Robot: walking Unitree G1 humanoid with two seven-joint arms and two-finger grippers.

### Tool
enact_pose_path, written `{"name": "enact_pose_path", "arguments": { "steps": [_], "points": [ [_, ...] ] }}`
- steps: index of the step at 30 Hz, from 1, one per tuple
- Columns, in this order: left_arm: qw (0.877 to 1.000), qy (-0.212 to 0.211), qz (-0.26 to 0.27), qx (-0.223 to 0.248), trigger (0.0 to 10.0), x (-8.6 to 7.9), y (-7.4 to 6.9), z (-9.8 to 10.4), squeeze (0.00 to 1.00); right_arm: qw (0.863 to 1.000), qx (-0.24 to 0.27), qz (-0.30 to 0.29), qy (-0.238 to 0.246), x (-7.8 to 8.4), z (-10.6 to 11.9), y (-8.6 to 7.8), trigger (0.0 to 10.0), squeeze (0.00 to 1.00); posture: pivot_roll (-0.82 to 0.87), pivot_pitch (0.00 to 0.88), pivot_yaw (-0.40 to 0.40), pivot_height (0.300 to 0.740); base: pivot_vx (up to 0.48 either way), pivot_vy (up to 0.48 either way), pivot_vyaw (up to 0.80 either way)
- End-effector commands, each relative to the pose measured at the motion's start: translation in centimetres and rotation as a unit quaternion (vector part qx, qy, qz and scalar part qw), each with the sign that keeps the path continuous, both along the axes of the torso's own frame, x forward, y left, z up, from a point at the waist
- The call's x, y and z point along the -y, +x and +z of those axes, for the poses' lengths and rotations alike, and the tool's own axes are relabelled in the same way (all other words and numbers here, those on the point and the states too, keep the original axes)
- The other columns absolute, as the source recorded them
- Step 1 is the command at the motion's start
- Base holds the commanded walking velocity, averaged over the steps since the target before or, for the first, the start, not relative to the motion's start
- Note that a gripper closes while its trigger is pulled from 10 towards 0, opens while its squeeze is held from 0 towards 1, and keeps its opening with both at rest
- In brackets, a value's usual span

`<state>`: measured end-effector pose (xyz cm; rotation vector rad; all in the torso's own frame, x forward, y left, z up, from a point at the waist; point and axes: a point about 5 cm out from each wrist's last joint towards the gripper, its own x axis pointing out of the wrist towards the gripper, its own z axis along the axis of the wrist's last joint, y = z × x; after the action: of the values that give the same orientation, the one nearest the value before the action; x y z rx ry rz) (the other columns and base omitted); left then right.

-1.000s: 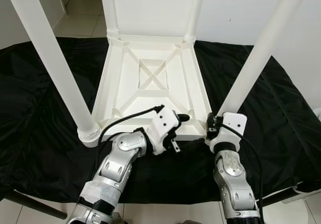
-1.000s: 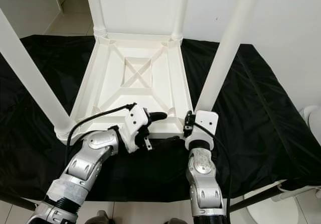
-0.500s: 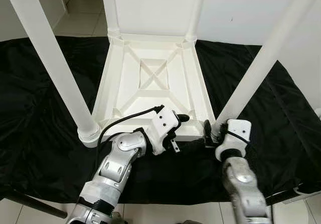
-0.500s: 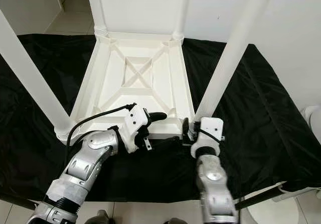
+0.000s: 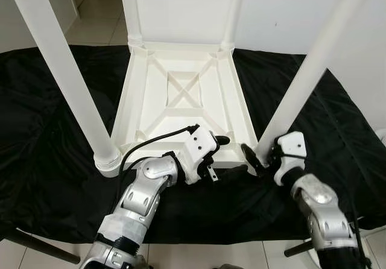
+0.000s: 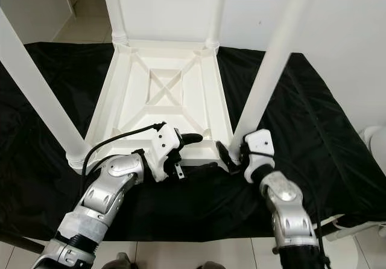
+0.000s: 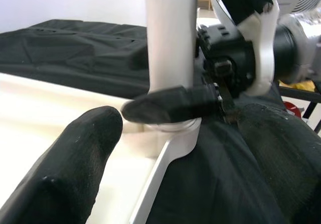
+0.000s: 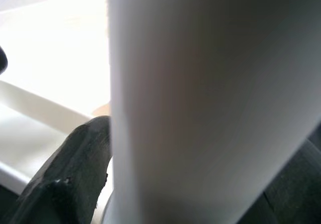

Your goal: Building children table

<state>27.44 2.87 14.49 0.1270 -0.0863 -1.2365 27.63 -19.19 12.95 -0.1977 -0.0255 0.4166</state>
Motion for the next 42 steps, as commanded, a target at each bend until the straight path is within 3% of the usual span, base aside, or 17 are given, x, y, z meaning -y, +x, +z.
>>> {"name": "enact_pose_path", "arguments": {
  "steps": [1,3,4,5,6,7,8,9,19,20,21,22,27,32,36,39,42],
  "points": [
    [0.999,-0.004,0.039,0.000,10.0,-0.1,0.4,0.0,0.00,0.999,-0.007,0.039,-0.001,-0.6,0.1,0.7,10.0,0.00,0.00,0.000,-0.027,0.740,0.000,0.000,0.00],
    [0.999,0.001,0.036,0.003,10.0,-0.1,0.3,0.0,0.00,0.999,-0.011,0.053,-0.004,-0.8,0.1,1.0,10.0,0.00,0.00,0.000,-0.027,0.740,0.000,0.000,0.00],
    [0.999,0.006,0.032,0.005,10.0,-0.1,0.1,-0.1,0.00,0.997,-0.020,0.071,-0.006,-1.0,-0.1,1.2,9.2,0.00,0.01,0.000,-0.031,0.740,0.000,0.000,0.00],
    [0.999,0.006,0.032,0.005,10.0,-0.1,0.1,-0.1,0.00,0.997,-0.020,0.071,-0.006,-1.0,-0.1,1.2,9.2,0.00,0.01,0.000,-0.031,0.740,0.000,0.000,0.00],
    [0.999,0.008,0.031,0.005,10.0,-0.2,0.0,-0.2,0.00,0.996,-0.026,0.081,-0.010,-1.1,-0.3,1.3,3.8,0.00,0.01,0.000,-0.032,0.740,0.000,0.000,0.00],
    [0.999,0.009,0.031,0.005,10.0,-0.2,0.0,-0.3,0.00,0.996,-0.030,0.088,-0.012,-1.0,-0.6,1.4,2.3,0.00,0.01,0.000,-0.032,0.740,0.000,0.000,0.00],
    [0.999,0.009,0.031,0.005,10.0,-0.2,0.0,-0.3,0.00,0.996,-0.030,0.088,-0.012,-1.0,-0.6,1.4,2.3,0.00,0.01,0.000,-0.032,0.740,0.000,0.000,0.00],
    [0.999,0.010,0.032,0.005,10.0,-0.3,0.0,-0.3,0.00,0.995,-0.038,0.092,-0.009,-0.9,-0.9,1.3,0.0,0.00,0.02,0.000,-0.038,0.740,0.000,0.000,0.00],
    [0.999,0.012,0.037,0.005,10.0,-0.3,0.0,-0.4,0.00,0.993,-0.072,0.096,0.003,-0.1,-2.4,0.4,0.0,0.00,0.01,0.000,-0.036,0.740,0.000,0.000,0.00],
    [0.999,0.012,0.036,0.006,10.0,-0.3,0.0,-0.3,0.00,0.994,-0.071,0.084,0.006,0.1,-2.5,0.2,2.4,0.00,0.01,0.000,-0.031,0.740,0.000,0.000,0.00],
    [0.999,0.012,0.036,0.006,10.0,-0.3,0.0,-0.3,0.00,0.994,-0.071,0.084,0.006,0.1,-2.5,0.2,2.4,0.00,0.01,0.000,-0.031,0.740,0.000,0.000,0.00],
    [0.999,0.012,0.035,0.006,10.0,-0.3,0.1,-0.3,0.00,0.995,-0.069,0.073,0.010,0.3,-2.5,0.1,10.0,0.00,0.01,0.000,-0.030,0.740,0.000,0.000,0.00],
    [0.999,0.013,0.035,0.007,10.0,-0.3,0.2,-0.3,0.00,0.998,-0.062,0.030,0.012,0.6,-2.4,0.2,10.0,0.00,0.01,0.000,-0.030,0.740,0.000,0.000,0.00],
    [0.999,0.013,0.034,0.006,10.0,-0.3,0.0,-0.3,0.00,0.990,-0.031,-0.135,0.034,0.5,-2.1,0.0,10.0,0.00,0.00,0.000,-0.025,0.740,0.000,0.000,0.00],
    [0.999,0.012,0.032,0.005,10.0,-0.2,-0.1,-0.4,0.00,0.981,-0.027,-0.182,0.056,0.1,-2.1,-0.2,10.0,0.00,-0.01,0.000,-0.026,0.740,0.000,0.000,0.00],
    [0.999,0.011,0.031,0.004,10.0,0.0,-0.1,-0.3,0.00,0.969,-0.025,-0.236,0.062,-0.3,-2.1,-0.4,10.0,0.00,-0.01,0.000,-0.026,0.740,0.000,0.000,0.00],
    [0.999,0.010,0.031,0.005,10.0,-0.1,-0.2,-0.3,0.00,0.939,-0.034,-0.333,0.078,-2.3,-2.8,-1.4,10.0,0.00,0.00,0.000,-0.036,0.740,0.000,0.000,0.00]
  ]
}}
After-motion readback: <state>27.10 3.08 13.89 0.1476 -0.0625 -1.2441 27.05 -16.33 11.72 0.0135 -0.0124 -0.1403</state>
